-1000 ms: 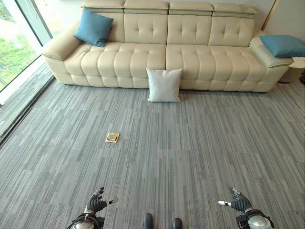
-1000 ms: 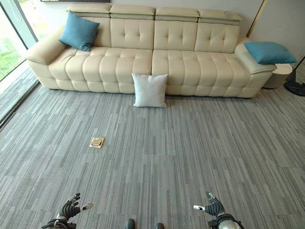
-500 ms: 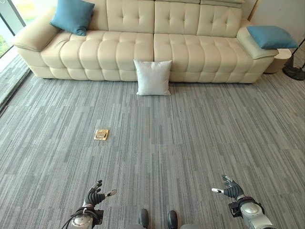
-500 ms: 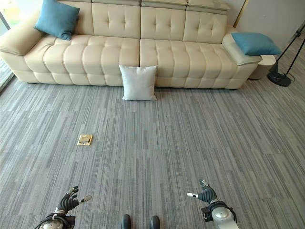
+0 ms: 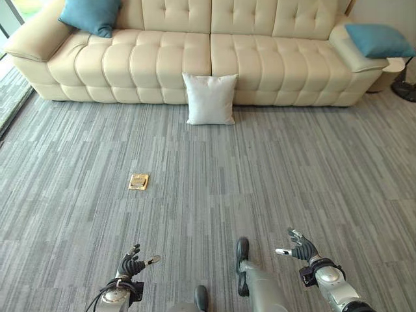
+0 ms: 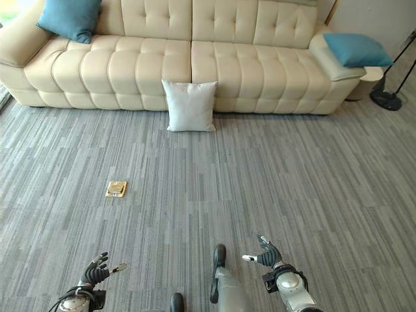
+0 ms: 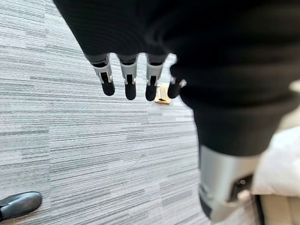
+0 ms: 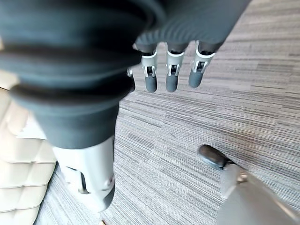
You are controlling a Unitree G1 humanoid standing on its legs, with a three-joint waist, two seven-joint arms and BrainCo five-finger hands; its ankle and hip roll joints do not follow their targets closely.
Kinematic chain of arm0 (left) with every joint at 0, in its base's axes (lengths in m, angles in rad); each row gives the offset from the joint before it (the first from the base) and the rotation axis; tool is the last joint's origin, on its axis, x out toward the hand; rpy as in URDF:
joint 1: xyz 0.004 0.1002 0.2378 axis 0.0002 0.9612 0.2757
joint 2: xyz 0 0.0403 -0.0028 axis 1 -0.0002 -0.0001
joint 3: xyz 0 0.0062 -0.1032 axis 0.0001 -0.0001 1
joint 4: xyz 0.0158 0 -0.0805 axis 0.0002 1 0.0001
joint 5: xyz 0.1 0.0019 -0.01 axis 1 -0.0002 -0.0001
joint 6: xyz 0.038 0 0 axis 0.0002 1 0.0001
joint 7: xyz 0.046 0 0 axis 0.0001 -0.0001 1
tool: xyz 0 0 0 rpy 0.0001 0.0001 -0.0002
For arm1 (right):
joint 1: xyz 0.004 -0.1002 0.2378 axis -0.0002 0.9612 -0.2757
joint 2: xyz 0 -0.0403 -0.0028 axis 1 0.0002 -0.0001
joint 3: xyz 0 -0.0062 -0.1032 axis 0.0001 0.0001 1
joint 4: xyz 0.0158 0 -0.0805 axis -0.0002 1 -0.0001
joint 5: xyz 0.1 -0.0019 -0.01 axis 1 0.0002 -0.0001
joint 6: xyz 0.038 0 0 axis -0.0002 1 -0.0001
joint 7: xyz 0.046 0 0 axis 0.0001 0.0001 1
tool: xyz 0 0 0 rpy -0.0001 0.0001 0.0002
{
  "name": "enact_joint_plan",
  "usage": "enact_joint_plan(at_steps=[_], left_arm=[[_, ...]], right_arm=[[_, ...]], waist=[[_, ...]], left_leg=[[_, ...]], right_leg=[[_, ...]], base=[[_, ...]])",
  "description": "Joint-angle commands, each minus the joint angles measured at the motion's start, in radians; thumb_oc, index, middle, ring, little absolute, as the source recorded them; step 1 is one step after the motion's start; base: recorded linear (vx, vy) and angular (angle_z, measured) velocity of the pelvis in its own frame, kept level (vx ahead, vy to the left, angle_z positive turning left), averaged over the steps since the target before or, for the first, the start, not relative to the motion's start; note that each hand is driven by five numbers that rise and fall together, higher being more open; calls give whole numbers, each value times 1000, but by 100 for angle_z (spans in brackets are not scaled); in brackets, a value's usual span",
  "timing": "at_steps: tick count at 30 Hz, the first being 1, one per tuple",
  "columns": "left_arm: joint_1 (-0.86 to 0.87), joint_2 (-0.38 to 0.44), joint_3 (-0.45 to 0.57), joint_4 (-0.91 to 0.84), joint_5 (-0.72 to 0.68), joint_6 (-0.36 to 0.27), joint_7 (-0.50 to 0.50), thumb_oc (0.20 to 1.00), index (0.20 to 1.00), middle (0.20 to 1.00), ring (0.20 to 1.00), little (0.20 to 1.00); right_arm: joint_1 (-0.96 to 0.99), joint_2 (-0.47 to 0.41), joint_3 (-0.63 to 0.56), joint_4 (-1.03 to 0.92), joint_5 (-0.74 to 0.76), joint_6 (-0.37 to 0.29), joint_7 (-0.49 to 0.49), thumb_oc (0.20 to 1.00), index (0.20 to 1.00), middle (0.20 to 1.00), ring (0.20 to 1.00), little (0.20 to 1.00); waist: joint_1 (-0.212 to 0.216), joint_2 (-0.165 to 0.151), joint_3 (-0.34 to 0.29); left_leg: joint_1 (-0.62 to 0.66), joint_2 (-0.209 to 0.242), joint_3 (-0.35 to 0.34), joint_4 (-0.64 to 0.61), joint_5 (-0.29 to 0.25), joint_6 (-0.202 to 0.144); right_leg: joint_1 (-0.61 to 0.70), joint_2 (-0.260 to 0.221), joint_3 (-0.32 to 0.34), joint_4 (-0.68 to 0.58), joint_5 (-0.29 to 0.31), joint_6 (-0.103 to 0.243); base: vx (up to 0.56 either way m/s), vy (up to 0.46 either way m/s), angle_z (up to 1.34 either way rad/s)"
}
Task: Pick up all the scattered cushions and arrange them neatly on the sofa.
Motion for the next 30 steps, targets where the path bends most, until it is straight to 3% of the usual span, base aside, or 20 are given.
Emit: enact_joint_plan(at_steps=[1, 2, 3, 4, 5, 6, 7, 9, 10, 11, 12, 13, 14, 16, 19, 21, 24, 27, 30], left_arm=[[-11, 30, -13, -63, -16, -41, 6, 1000, 1000, 1000, 1000, 1000], [2, 15, -35, -78, -12, -41, -5, 1000, 1000, 1000, 1000, 1000], [3, 14, -35, -78, -12, -41, -5, 1000, 1000, 1000, 1000, 1000], [10, 14, -48, -84, -4, -38, -16, 1000, 1000, 1000, 1000, 1000], [10, 14, -48, -84, -4, -38, -16, 1000, 1000, 1000, 1000, 1000], [7, 14, -54, -84, 0, -36, -18, 1000, 1000, 1000, 1000, 1000], [-11, 9, -71, -78, -2, -35, -19, 1000, 1000, 1000, 1000, 1000], [-19, 7, -78, -71, -2, -36, -19, 1000, 1000, 1000, 1000, 1000], [-18, 7, -84, -80, 2, -34, -23, 1000, 1000, 1000, 1000, 1000], [-14, 14, -86, -91, 10, -33, -25, 1000, 1000, 1000, 1000, 1000], [-13, 14, -86, -91, 10, -33, -25, 1000, 1000, 1000, 1000, 1000], [-12, 16, -86, -93, 13, -32, -25, 1000, 1000, 1000, 1000, 1000], [-9, 20, -83, -92, 15, -31, -23, 1000, 1000, 1000, 1000, 1000], [-9, 19, -84, -85, 14, -29, -20, 1000, 1000, 1000, 1000, 1000], [-10, 19, -81, -76, 14, -28, -17, 1000, 1000, 1000, 1000, 1000], [6, 16, -66, -73, 16, -25, -20, 1000, 1000, 1000, 1000, 1000], [9, 22, -63, -65, 21, -28, -15, 1000, 1000, 1000, 1000, 1000], [3, 42, -61, -87, 14, -27, -17, 1000, 1000, 1000, 1000, 1000], [1, 54, -54, -91, 18, -29, -12, 1000, 1000, 1000, 1000, 1000]], right_arm=[[-24, -42, -18, -14, 19, -35, -14, 1000, 1000, 1000, 1000, 1000], [9, -52, -36, -27, 23, -42, -13, 1000, 1000, 1000, 1000, 1000], [10, -53, -37, -27, 23, -42, -13, 1000, 1000, 1000, 1000, 1000], [26, -58, -41, -42, 24, -44, -11, 1000, 1000, 1000, 1000, 1000], [26, -58, -41, -42, 24, -44, -11, 1000, 1000, 1000, 1000, 1000], [27, -63, -40, -47, 29, -45, -11, 1000, 1000, 1000, 1000, 1000], [20, -67, -37, -36, 41, -45, -20, 1000, 1000, 1000, 1000, 1000], [14, -67, -37, -31, 46, -44, -24, 1000, 1000, 1000, 1000, 1000], [14, -68, -36, -31, 46, -44, -26, 1000, 1000, 1000, 1000, 1000], [16, -71, -35, -29, 42, -43, -29, 1000, 1000, 1000, 1000, 1000], [16, -71, -35, -29, 42, -43, -29, 1000, 1000, 1000, 1000, 1000], [17, -70, -35, -28, 38, -43, -31, 1000, 1000, 1000, 1000, 1000], [16, -65, -35, -17, 38, -42, -36, 1000, 1000, 1000, 1000, 1000], [15, -57, -36, 2, 35, -42, -44, 1000, 1000, 1000, 1000, 1000], [14, -54, -36, 7, 29, -41, -47, 1000, 1000, 1000, 1000, 1000], [25, -47, -43, -7, 17, -40, -39, 1000, 1000, 1000, 1000, 1000], [21, -33, -39, -20, 11, -41, -31, 1000, 1000, 1000, 1000, 1000], [-21, -23, -15, -46, 2, -40, -25, 1000, 1000, 1000, 1000, 1000], [-25, -22, -13, -93, 5, -40, -21, 1000, 1000, 1000, 1000, 1000]], waist=[[-15, 15, -31], [-28, 36, -54], [-30, 37, -54], [-37, 45, -62], [-38, 46, -63], [-40, 43, -56], [-27, 20, -33], [-17, 14, -23], [-8, 0, -22], [6, -9, -17], [6, -10, -17], [14, -7, -15], [29, 1, -10], [43, 4, -16], [52, 3, -20], [60, 2, -44], [67, -23, -59], [81, -36, -60], [71, -27, -50]], left_leg=[[50, 4, -74, 108, -132, -80], [54, 42, -84, 152, -77, -144], [54, 43, -86, 152, -77, -144], [26, 76, -70, 231, -3, -191], [25, 77, -72, 234, -5, -191], [-15, 89, -65, 327, 43, -213], [-124, 106, -10, 460, 71, -205], [-170, 102, 9, 468, 42, -188], [-229, 102, 45, 398, -2, -164], [-301, 108, 67, 315, 0, -153], [-299, 107, 68, 314, -1, -153], [-319, 114, 67, 257, 35, -157], [-353, 131, 63, 157, 126, -172], [-403, 146, 79, 69, 177, -180], [-423, 151, 90, 65, 198, -181], [-389, 147, 86, 69, 208, -164], [-374, 126, 106, 118, 163, -138], [-341, 94, 129, 164, 85, -91], [-278, 72, 114, 171, 35, -70]], right_leg=[[87, 9, 22, 62, 6, 20], [114, 21, -13, 75, -7, -8], [116, 22, -15, 74, -8, -9], [154, 40, -29, 61, -37, -33], [155, 40, -31, 60, -36, -34], [178, 49, -28, 54, -49, -50], [242, 50, -17, 27, -86, -79], [261, 51, -11, 20, -96, -80], [288, 46, -6, -4, -109, -72], [321, 48, 3, -26, -124, -67], [322, 47, 4, -26, -125, -67], [338, 57, 9, -35, -132, -68], [376, 79, 21, -49, -150, -68], [424, 94, 40, -55, -181, -65], [459, 97, 60, -49, -199, -63], [494, 86, 91, -18, -218, -50], [491, 38, 115, 43, -203, -15], [419, -26, 127, 203, -99, 45], [338, -41, 120, 263, -44, 36]], base=[[537, -319, 96], [424, -264, 117], [492, -365, 128], [165, -148, 78], [239, -233, 43], [237, -264, 2], [235, -259, -9], [196, -143, -9], [350, -102, 3], [315, -69, -14], [219, -13, 11], [249, 15, -41], [338, 30, -42], [419, 94, -26], [303, 116, -8], [508, 277, -45], [368, 248, -49], [294, 272, -39], [254, 190, -24]])
